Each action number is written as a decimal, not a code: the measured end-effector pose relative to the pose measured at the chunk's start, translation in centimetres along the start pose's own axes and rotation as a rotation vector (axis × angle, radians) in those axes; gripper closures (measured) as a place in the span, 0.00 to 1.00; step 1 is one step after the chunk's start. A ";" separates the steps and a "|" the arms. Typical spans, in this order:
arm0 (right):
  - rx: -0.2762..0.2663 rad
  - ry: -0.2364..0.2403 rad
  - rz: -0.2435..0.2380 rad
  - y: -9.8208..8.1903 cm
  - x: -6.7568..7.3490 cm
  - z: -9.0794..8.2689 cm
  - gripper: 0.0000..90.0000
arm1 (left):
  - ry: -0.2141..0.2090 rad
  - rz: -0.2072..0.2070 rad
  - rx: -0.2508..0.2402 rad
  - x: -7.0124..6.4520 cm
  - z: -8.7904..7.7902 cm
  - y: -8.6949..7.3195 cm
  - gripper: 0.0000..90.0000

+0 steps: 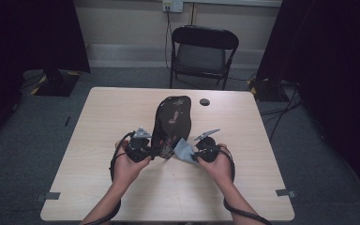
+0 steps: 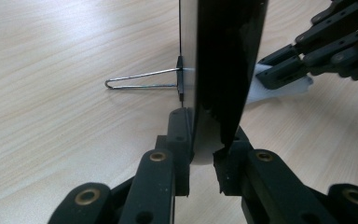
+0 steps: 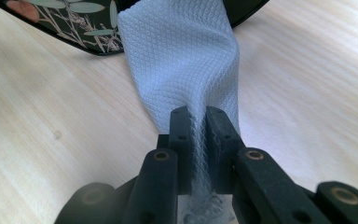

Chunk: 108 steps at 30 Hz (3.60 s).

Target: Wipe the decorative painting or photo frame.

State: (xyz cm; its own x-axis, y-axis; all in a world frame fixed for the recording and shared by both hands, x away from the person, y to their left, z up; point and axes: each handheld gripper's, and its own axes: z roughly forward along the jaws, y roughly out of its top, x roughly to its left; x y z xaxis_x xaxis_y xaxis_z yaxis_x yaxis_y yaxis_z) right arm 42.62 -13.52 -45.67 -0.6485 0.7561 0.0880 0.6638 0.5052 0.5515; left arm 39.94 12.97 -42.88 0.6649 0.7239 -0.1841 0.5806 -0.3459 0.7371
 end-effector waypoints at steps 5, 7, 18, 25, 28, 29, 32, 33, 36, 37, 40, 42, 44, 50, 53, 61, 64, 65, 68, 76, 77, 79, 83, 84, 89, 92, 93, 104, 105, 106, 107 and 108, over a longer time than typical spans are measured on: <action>-0.033 -0.018 0.005 0.5 -0.7 -2.4 0.92 | -0.001 -0.004 -0.005 0.0 0.0 0.0 0.87; -0.057 -0.034 -0.001 1.1 -0.9 -3.8 0.92 | -0.001 0.001 0.000 0.0 0.0 0.0 0.87; -0.212 -0.091 -0.053 6.8 -0.8 -12.4 0.92 | 0.002 0.004 0.000 -0.1 0.0 0.0 0.87; -0.284 -0.101 -0.075 10.2 0.2 -15.0 0.92 | 0.003 -0.001 -0.002 -0.2 0.0 0.0 0.87; -0.288 -0.083 -0.077 10.7 0.7 -14.6 0.92 | 0.000 -0.003 -0.002 -0.1 0.0 0.0 0.87; -0.287 -0.074 -0.075 10.7 0.8 -14.4 0.92 | 0.000 -0.003 -0.003 -0.1 0.0 0.0 0.87; -0.269 -0.071 -0.085 10.5 1.1 -13.4 0.92 | 0.001 -0.002 -0.003 -0.1 0.0 0.0 0.87; -0.264 -0.066 -0.082 10.4 1.1 -13.0 0.92 | 0.001 0.002 0.000 -0.1 0.0 0.0 0.87; -0.253 -0.055 -0.073 9.8 1.0 -12.2 0.92 | 0.000 0.000 -0.001 -0.1 0.0 0.0 0.87; -0.249 -0.053 -0.069 9.6 0.9 -11.9 0.92 | 0.000 -0.001 -0.001 -0.1 0.0 0.0 0.87; -0.238 -0.046 -0.065 9.0 0.9 -11.0 0.92 | -0.001 0.002 0.003 -0.1 0.0 0.0 0.87; -0.228 -0.046 -0.063 8.6 0.9 -10.4 0.92 | -0.001 0.001 0.002 -0.1 0.0 0.0 0.87; -0.215 -0.041 -0.059 8.1 0.9 -9.7 0.92 | 0.001 -0.001 0.003 -0.1 0.0 0.1 0.87; -0.187 -0.029 -0.044 6.6 0.8 -8.0 0.92 | 0.000 -0.002 0.004 -0.1 0.0 0.1 0.87; -0.170 -0.026 -0.039 5.7 0.9 -6.9 0.92 | 0.000 -0.002 0.003 -0.1 0.0 0.1 0.87; -0.125 0.003 -0.017 3.7 1.1 -4.2 0.92 | 0.002 -0.001 0.006 -0.1 0.0 0.1 0.87; -0.104 0.009 -0.009 2.8 1.2 -3.1 0.92 | 0.003 -0.003 0.006 -0.2 0.0 0.1 0.87; -0.099 0.011 -0.006 2.6 1.2 -2.8 0.92 | 0.003 -0.003 0.006 -0.2 0.0 0.1 0.87; -0.083 0.014 0.003 1.8 1.2 -1.9 0.92 | 0.003 0.002 0.007 -0.1 0.0 0.1 0.87; -0.034 0.016 0.007 0.0 1.1 -0.2 0.92 | 0.005 0.003 0.007 -0.1 0.0 0.1 0.87; -0.034 0.016 0.007 0.0 1.1 -0.2 0.92 | 0.005 0.003 0.007 -0.1 0.0 0.1 0.87; -0.020 0.011 0.007 -0.5 1.1 0.2 0.92 | 0.005 0.002 0.006 -0.1 0.0 0.0 0.87; -0.010 0.012 0.007 -0.8 1.1 0.3 0.92 | 0.007 0.000 0.008 -0.2 0.0 0.1 0.87; -0.005 0.010 0.004 -0.8 1.1 0.1 0.92 | 0.006 0.001 0.008 -0.1 0.0 0.1 0.87; -0.025 0.004 0.003 -0.3 0.8 -1.5 0.92 | 0.008 0.002 0.008 -0.2 0.0 0.1 0.87; -0.066 -0.017 -0.002 0.7 0.5 -3.8 0.92 | 0.008 0.002 0.008 -0.2 0.0 0.1 0.87; -0.066 -0.017 -0.002 0.7 0.5 -3.8 0.92 | 0.008 0.001 0.008 -0.2 0.0 0.1 0.87; -0.233 -0.063 -0.051 6.4 0.6 -12.3 0.92 | 0.009 -0.001 0.006 -0.3 0.1 0.1 0.87; -0.259 -0.065 -0.059 7.4 0.7 -13.3 0.92 | 0.009 0.000 0.006 -0.3 0.1 0.1 0.87; -0.270 -0.065 -0.064 7.9 0.9 -13.7 0.92 | 0.009 0.001 0.007 -0.3 0.1 0.1 0.87; -0.270 -0.065 -0.064 7.9 0.9 -13.7 0.92 | 0.009 0.001 0.007 -0.3 0.1 0.1 0.87; -0.295 -0.065 -0.066 8.9 1.2 -14.4 0.92 | 0.009 -0.003 0.002 -0.3 0.1 0.1 0.87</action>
State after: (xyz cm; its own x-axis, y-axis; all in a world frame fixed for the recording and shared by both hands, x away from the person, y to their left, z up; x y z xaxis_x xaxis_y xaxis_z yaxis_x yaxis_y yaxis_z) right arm 42.37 -14.09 -28.69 -0.6553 0.7553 -0.0042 0.4778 0.4188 0.7722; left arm 39.83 12.66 -42.80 0.6586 0.7305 -0.1803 0.5838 -0.3450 0.7349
